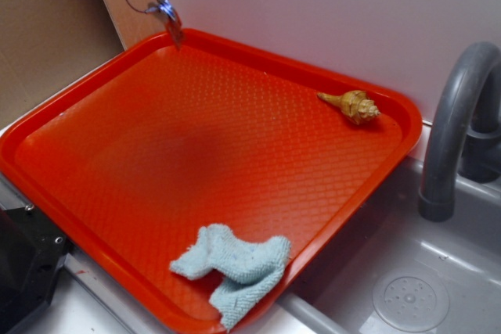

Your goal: Grab the silver keys.

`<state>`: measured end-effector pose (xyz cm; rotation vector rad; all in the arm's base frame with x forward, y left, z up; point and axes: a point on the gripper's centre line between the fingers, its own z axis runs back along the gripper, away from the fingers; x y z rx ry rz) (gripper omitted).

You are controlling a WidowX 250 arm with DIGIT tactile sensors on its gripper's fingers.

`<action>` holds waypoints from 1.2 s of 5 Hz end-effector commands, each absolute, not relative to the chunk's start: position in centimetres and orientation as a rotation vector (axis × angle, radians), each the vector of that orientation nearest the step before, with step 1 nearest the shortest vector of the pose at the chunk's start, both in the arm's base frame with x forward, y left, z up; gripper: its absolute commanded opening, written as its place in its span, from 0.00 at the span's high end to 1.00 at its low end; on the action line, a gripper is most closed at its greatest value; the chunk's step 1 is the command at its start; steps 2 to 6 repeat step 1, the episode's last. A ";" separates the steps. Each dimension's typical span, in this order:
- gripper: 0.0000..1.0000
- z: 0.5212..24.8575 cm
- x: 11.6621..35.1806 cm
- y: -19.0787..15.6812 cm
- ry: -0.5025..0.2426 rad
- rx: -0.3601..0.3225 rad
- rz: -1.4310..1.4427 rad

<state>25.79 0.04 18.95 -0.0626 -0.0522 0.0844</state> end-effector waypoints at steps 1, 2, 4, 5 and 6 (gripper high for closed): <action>1.00 19.2 26.9 2.9 -0.079 -0.034 0.136; 1.00 19.2 26.9 2.9 -0.079 -0.034 0.136; 1.00 19.2 26.9 2.9 -0.079 -0.034 0.136; 1.00 19.2 26.9 2.9 -0.079 -0.034 0.136; 1.00 19.2 26.9 2.9 -0.079 -0.034 0.136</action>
